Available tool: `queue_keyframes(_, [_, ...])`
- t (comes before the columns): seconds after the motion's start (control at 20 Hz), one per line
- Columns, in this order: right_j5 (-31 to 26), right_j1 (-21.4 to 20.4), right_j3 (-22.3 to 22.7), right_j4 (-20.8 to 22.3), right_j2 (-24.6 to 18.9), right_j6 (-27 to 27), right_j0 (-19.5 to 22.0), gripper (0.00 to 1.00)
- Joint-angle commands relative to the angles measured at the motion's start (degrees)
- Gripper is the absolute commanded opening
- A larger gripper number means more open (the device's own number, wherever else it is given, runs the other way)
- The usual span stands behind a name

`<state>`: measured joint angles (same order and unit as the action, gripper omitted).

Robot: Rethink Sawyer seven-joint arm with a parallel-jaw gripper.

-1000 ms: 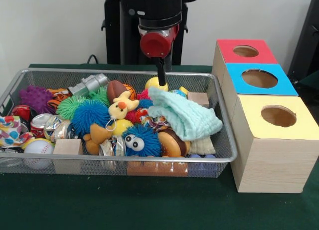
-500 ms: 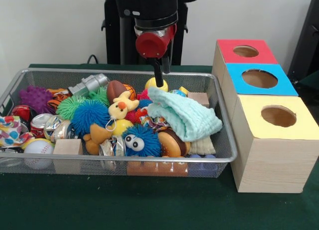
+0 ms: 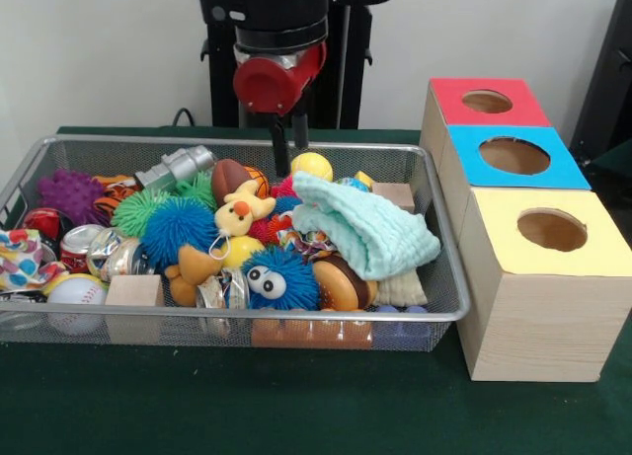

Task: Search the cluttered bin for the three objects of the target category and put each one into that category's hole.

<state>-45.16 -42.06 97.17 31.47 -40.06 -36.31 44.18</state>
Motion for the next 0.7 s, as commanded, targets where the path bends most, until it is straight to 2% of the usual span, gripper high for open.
queue_keyframes(0.05, [-4.49,5.05,-6.17,6.22,1.74,10.0,2.88,1.0])
queue_keyframes(0.35, [-1.64,10.0,-7.97,10.75,1.63,12.63,5.08,1.0])
queue_keyframes(0.7, [-2.92,13.79,-10.64,14.79,1.13,15.14,6.33,1.0])
